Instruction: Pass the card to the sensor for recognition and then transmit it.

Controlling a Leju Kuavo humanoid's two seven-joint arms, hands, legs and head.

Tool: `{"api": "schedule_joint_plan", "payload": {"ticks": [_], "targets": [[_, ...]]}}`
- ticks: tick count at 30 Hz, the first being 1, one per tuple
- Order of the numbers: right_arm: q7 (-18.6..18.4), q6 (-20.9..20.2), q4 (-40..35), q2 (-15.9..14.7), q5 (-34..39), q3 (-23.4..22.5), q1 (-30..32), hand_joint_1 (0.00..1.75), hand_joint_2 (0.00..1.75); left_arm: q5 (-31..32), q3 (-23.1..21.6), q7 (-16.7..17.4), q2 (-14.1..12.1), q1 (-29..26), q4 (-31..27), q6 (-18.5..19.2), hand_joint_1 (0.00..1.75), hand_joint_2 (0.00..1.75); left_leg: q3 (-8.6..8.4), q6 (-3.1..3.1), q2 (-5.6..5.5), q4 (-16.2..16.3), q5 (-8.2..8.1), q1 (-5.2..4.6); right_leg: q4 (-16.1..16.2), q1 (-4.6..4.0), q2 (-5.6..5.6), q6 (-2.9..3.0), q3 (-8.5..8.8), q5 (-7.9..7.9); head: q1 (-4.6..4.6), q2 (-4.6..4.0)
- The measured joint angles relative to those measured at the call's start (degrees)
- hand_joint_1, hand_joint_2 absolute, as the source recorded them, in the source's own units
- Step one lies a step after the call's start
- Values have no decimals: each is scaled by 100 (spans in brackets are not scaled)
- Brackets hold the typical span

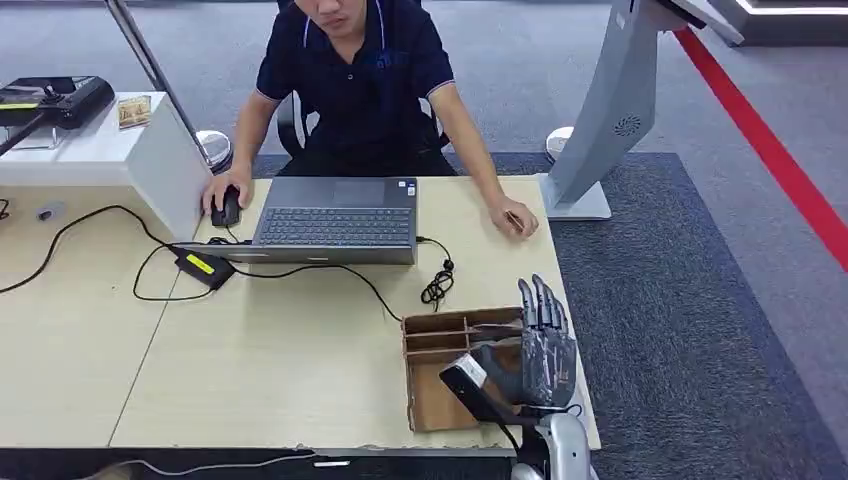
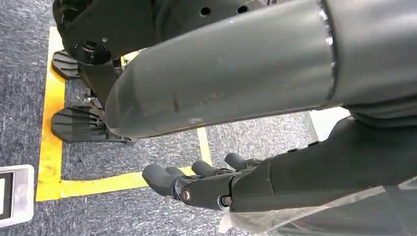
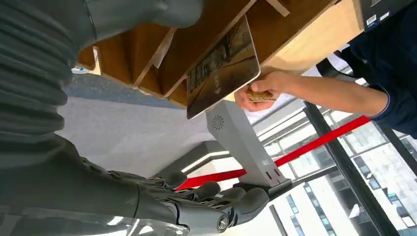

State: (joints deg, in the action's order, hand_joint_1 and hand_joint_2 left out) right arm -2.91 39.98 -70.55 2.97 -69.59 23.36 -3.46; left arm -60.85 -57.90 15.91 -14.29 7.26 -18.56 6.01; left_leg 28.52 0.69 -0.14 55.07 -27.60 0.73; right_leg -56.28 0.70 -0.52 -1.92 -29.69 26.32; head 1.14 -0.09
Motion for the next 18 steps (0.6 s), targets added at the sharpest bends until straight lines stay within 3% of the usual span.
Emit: {"api": "schedule_joint_plan", "payload": {"ticks": [18], "targets": [[0,0,2,0,-11,-2,-3,9,175,13,0,0,2,0,2,0,0,0,0,0,0,0,0,0,0,0,0,0,0,0,0,0]]}}
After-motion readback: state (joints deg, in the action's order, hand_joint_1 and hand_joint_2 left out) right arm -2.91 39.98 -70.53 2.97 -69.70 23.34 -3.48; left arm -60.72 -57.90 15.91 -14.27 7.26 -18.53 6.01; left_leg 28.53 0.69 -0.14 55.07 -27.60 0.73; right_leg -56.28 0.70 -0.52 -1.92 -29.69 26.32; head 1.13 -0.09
